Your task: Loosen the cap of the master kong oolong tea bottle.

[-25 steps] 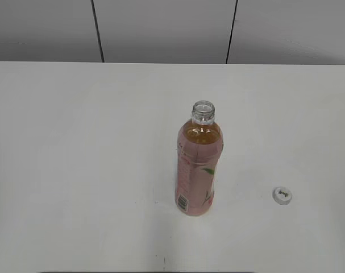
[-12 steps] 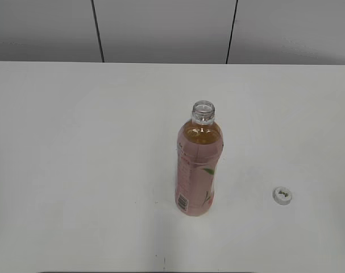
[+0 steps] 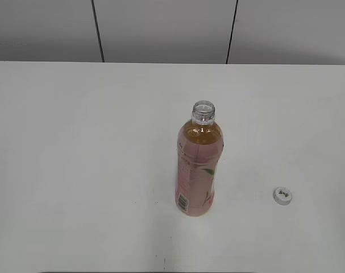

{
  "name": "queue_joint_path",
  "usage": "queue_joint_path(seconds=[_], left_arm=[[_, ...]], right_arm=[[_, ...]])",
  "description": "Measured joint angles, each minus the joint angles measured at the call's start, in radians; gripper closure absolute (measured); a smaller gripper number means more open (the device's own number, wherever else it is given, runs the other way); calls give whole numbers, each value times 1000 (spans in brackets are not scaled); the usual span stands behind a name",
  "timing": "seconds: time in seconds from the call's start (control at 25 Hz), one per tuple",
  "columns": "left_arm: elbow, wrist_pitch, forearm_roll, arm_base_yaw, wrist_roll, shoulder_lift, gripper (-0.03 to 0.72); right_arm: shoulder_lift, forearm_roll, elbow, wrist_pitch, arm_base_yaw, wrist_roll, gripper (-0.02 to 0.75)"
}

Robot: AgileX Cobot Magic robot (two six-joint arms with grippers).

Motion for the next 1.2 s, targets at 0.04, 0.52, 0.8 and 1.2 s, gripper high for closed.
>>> queue_joint_path(seconds=[0.04,0.52,0.8,1.2], left_arm=[[0,0,-5,0,0,0,391],[0,0,-44,0,42,0,408],[0,0,-44,0,44,0,408],[0,0,-44,0,44,0,408]], right_arm=[[0,0,0,0,0,0,204],[0,0,0,0,0,0,204],[0,0,0,0,0,0,204],[0,0,0,0,0,0,204]])
